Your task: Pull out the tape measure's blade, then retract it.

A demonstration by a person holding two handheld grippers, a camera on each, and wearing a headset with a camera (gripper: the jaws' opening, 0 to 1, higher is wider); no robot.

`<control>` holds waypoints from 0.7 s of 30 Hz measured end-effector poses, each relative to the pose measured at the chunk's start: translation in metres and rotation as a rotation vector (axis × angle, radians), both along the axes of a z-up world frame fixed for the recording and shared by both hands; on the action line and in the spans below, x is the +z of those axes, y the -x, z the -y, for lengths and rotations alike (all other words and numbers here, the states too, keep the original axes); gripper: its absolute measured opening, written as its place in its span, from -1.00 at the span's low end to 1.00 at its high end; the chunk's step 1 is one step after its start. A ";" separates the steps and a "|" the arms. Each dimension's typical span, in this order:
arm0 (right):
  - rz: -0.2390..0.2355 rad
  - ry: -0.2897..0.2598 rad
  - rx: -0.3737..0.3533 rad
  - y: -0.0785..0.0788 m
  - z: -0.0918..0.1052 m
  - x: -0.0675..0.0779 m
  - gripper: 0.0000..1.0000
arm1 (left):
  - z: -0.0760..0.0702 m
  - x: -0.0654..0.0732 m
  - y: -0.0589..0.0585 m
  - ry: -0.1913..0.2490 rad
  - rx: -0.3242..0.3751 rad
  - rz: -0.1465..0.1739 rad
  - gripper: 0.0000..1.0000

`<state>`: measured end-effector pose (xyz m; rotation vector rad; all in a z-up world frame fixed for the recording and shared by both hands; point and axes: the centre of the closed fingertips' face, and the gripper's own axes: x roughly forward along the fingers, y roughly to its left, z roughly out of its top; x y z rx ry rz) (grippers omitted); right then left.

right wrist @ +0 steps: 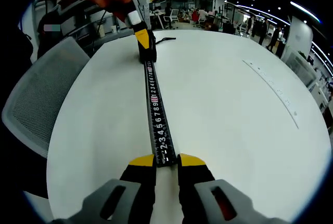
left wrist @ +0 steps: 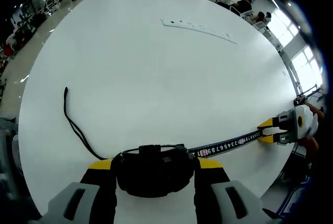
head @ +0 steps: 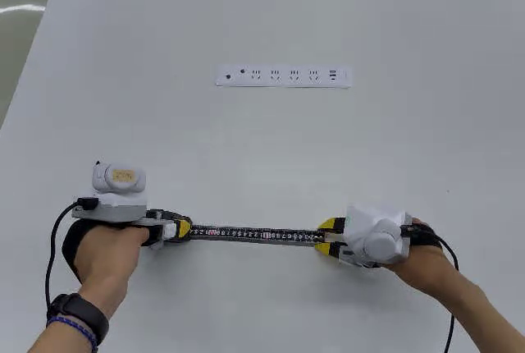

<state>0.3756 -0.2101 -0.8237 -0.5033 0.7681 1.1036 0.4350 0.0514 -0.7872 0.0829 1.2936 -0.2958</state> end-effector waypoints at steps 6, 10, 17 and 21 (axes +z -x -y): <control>0.005 0.004 0.003 0.000 0.001 0.000 -0.71 | -0.001 0.000 0.000 -0.008 0.001 0.002 0.11; 0.009 0.008 0.004 0.000 0.001 -0.001 -0.71 | -0.001 0.000 0.000 -0.021 0.005 -0.008 0.10; 0.015 0.009 0.009 0.001 -0.002 0.001 -0.71 | -0.002 0.000 0.002 -0.042 0.004 -0.012 0.09; 0.016 0.004 0.014 0.001 -0.007 0.001 -0.71 | -0.003 0.000 0.002 -0.051 0.004 -0.013 0.08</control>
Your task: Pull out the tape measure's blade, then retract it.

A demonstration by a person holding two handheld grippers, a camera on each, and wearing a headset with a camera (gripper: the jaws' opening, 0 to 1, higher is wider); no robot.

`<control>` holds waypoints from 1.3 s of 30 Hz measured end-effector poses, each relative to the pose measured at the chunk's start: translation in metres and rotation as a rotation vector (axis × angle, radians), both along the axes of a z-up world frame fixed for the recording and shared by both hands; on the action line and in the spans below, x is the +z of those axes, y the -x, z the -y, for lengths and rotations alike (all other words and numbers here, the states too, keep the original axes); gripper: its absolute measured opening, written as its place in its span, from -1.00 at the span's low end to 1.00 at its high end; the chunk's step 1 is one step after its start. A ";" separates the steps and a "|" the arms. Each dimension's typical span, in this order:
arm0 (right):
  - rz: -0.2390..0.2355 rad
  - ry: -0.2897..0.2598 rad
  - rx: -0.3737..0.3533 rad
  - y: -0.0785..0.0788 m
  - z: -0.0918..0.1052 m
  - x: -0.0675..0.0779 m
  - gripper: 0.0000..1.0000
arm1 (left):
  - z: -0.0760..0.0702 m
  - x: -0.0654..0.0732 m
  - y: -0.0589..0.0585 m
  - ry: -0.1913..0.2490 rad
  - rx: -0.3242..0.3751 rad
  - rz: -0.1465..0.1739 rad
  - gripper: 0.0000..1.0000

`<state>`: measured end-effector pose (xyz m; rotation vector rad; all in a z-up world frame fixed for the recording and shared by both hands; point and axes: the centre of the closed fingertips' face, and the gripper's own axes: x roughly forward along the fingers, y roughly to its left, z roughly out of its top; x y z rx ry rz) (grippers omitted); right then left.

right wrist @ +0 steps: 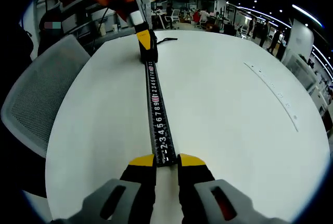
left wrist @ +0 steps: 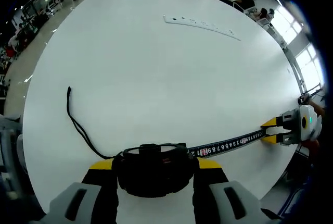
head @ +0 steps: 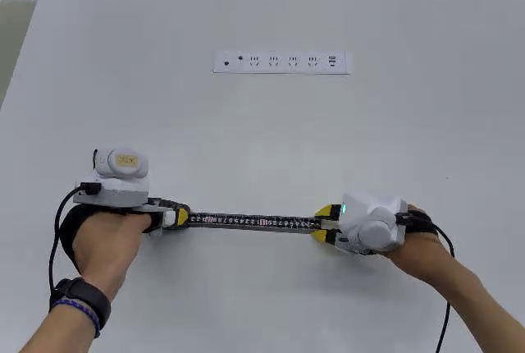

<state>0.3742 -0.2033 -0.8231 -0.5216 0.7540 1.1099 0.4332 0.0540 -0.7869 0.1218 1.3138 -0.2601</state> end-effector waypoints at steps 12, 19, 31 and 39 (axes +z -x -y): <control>0.010 -0.006 0.008 -0.001 -0.008 0.001 -0.71 | 0.000 0.000 0.000 -0.009 0.000 0.003 0.08; 0.009 -0.014 0.010 -0.002 -0.013 0.001 -0.71 | 0.002 0.001 0.000 -0.002 -0.008 0.004 0.08; 0.008 -0.032 0.023 -0.004 -0.025 0.000 -0.71 | 0.003 0.002 0.000 0.001 -0.006 0.006 0.08; 0.010 -0.045 0.034 -0.005 -0.037 0.001 -0.71 | 0.003 0.002 -0.001 0.003 -0.010 0.006 0.08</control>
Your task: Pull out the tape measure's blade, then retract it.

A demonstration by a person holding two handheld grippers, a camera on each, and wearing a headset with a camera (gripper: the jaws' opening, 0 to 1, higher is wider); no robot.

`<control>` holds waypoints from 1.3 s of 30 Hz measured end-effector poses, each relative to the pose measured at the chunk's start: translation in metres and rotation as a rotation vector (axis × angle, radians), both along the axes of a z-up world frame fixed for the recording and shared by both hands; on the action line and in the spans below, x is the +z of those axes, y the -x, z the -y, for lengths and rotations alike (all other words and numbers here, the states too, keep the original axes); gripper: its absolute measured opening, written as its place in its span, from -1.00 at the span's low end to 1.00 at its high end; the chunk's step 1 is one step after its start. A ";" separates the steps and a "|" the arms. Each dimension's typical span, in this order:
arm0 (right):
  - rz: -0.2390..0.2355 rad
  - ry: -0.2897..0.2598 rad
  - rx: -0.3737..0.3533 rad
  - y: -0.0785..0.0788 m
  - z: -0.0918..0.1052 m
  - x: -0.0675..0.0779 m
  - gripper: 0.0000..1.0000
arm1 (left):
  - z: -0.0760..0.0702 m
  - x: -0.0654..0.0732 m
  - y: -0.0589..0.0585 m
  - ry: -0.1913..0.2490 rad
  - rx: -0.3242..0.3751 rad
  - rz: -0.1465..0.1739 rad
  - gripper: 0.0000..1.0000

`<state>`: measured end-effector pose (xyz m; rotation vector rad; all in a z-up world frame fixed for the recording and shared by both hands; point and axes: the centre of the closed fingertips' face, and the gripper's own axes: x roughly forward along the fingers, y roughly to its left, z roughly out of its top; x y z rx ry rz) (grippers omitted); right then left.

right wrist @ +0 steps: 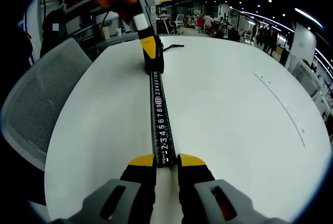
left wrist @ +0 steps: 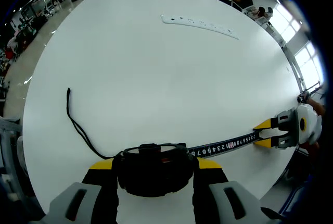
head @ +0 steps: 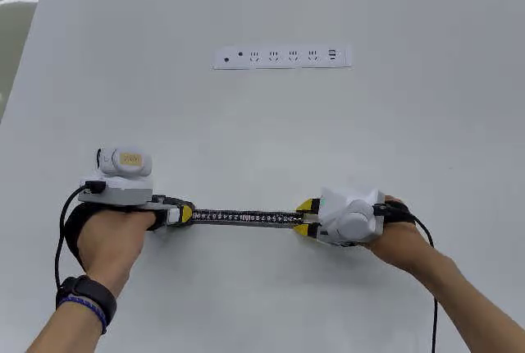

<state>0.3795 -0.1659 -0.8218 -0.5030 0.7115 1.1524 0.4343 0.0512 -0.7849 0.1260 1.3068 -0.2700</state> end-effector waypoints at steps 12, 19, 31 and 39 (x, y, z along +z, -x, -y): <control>0.004 -0.022 0.011 -0.005 -0.020 0.000 -0.71 | -0.001 0.001 0.001 0.003 0.003 0.006 0.08; 0.004 -0.043 0.017 -0.007 -0.036 0.000 -0.71 | -0.002 0.001 0.002 0.003 0.004 0.013 0.08; 0.007 -0.069 0.020 -0.012 -0.062 0.000 -0.71 | -0.005 0.000 0.002 0.005 0.006 0.019 0.08; 0.005 -0.073 0.020 -0.013 -0.064 -0.001 -0.71 | -0.005 -0.001 0.001 0.008 0.010 0.018 0.08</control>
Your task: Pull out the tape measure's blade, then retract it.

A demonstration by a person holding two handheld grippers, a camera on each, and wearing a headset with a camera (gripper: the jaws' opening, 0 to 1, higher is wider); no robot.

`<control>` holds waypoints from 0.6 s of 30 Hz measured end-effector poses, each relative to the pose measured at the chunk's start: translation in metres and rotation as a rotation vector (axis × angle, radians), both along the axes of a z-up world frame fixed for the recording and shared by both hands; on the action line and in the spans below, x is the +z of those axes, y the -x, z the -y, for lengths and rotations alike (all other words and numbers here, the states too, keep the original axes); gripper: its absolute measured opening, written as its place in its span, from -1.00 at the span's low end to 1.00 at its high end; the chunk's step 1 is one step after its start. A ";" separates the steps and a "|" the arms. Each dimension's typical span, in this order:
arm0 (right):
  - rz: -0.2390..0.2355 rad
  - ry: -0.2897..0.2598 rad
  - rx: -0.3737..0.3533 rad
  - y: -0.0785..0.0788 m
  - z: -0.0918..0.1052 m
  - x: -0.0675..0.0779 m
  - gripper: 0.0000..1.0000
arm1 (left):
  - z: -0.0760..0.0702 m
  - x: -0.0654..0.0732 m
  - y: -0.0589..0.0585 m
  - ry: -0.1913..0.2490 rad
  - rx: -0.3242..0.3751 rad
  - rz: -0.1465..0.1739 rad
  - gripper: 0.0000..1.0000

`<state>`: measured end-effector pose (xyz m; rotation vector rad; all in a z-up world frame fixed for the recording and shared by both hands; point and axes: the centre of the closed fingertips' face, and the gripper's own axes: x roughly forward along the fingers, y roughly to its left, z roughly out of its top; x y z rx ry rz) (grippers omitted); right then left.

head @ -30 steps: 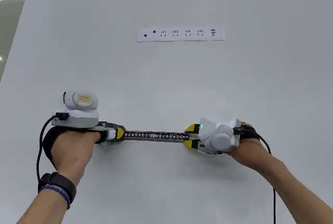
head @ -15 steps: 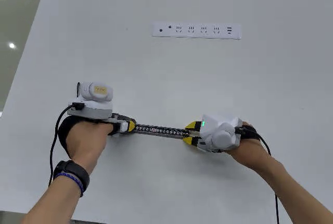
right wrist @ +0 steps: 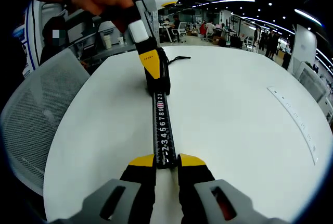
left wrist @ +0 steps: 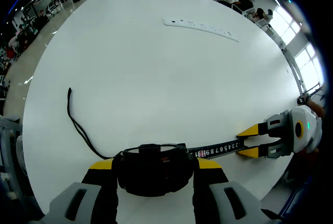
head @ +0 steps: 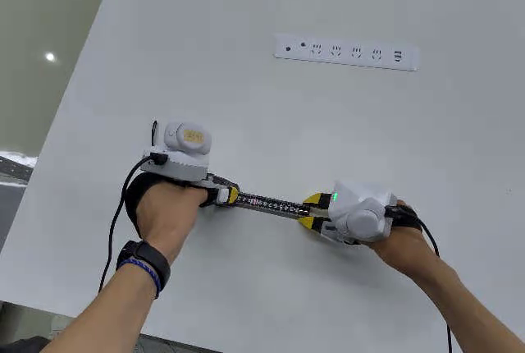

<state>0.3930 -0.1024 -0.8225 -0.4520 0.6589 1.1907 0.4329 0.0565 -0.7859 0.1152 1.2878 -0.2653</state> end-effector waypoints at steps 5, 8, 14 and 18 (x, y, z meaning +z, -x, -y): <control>0.000 -0.017 0.006 -0.002 -0.014 0.001 -0.71 | 0.000 -0.002 0.000 0.001 0.000 0.005 0.08; 0.003 -0.021 0.009 -0.003 -0.022 0.001 -0.71 | 0.001 -0.001 0.000 0.002 0.002 0.005 0.08; 0.001 -0.027 0.007 -0.006 -0.027 0.001 -0.71 | 0.001 -0.003 -0.001 0.001 0.003 0.005 0.08; -0.001 -0.033 0.021 -0.007 -0.030 0.000 -0.71 | 0.003 -0.002 -0.001 0.003 0.004 0.002 0.08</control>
